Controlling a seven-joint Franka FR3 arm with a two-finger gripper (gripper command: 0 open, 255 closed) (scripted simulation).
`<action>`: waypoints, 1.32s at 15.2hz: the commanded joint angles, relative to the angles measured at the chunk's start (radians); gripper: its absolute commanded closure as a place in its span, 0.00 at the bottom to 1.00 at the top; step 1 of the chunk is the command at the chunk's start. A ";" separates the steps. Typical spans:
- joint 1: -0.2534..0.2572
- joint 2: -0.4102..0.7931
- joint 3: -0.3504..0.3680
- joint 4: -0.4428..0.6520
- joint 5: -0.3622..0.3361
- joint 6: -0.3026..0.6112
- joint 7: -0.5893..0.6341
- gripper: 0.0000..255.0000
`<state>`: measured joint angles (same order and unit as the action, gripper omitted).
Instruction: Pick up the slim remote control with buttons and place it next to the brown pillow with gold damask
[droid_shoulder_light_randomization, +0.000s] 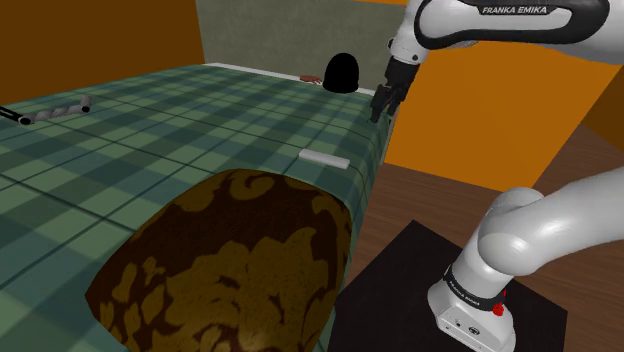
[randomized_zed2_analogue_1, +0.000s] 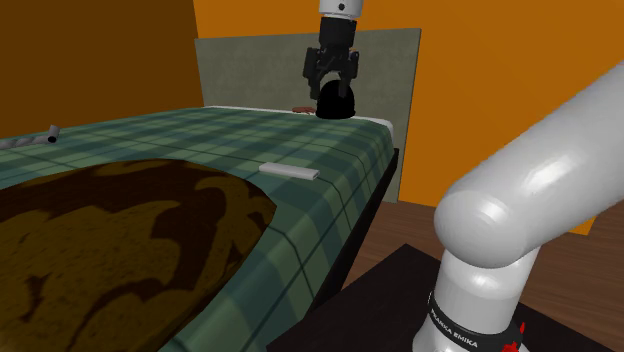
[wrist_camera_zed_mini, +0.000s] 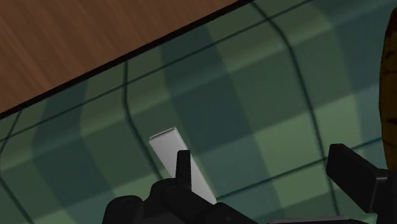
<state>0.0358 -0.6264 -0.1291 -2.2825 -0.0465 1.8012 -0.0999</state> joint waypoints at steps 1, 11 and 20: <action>0.007 0.066 -0.014 0.008 0.000 0.047 -0.024 0.00; 0.036 0.438 -0.083 0.138 0.039 0.227 -0.171 0.00; 0.029 0.799 -0.097 0.361 0.119 0.303 -0.308 0.00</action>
<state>0.0685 0.1361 -0.2259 -1.9438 0.0645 2.0965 -0.3914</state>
